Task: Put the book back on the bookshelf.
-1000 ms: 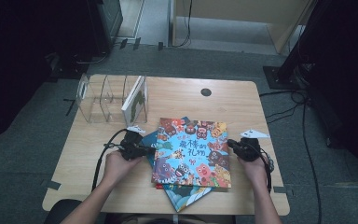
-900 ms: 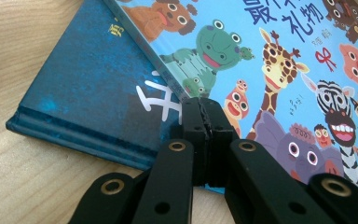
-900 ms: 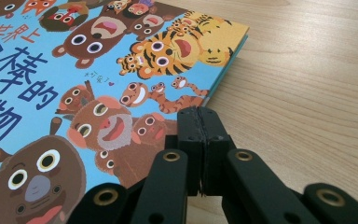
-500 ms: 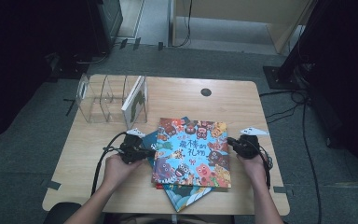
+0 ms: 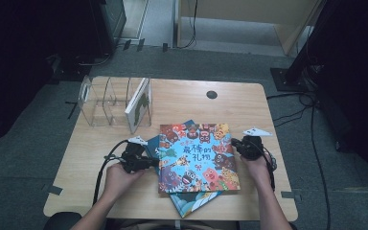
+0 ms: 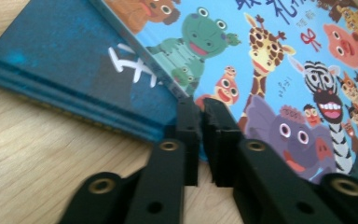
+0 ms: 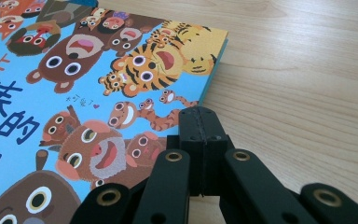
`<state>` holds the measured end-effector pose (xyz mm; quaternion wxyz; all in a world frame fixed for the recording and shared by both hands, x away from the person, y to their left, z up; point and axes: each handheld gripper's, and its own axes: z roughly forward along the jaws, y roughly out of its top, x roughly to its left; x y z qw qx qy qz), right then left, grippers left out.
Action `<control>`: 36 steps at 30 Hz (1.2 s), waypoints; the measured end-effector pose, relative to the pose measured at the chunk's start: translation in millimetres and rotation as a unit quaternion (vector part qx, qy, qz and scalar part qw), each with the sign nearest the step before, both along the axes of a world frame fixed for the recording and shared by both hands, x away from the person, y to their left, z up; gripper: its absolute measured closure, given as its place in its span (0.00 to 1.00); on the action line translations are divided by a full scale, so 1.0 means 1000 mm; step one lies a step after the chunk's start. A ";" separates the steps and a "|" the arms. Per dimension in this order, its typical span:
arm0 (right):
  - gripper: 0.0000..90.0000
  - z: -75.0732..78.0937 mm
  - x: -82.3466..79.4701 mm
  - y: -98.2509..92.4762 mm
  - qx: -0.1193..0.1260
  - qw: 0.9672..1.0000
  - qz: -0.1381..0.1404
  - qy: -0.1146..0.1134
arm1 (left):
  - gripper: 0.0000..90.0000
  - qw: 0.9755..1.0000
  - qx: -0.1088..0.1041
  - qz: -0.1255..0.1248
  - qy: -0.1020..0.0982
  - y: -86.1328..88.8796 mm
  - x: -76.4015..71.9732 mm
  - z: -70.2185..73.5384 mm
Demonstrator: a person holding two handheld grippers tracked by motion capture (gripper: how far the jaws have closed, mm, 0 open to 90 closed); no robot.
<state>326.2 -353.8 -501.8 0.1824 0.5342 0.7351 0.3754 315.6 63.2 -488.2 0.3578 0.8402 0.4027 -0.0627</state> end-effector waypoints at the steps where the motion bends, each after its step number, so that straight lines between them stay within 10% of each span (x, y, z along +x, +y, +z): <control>1: 1.00 0.000 0.000 0.000 0.000 1.000 0.000 0.000 | 0.89 1.000 0.000 0.000 0.000 0.000 0.000 0.000; 15: 1.00 0.000 0.013 0.014 0.001 1.000 0.015 0.001 | 0.94 1.000 -0.001 0.003 -0.002 0.006 -0.016 0.002; 36: 1.00 0.002 0.036 0.043 -0.003 0.997 0.076 0.000 | 0.64 0.998 0.004 0.067 -0.021 0.050 -0.010 0.008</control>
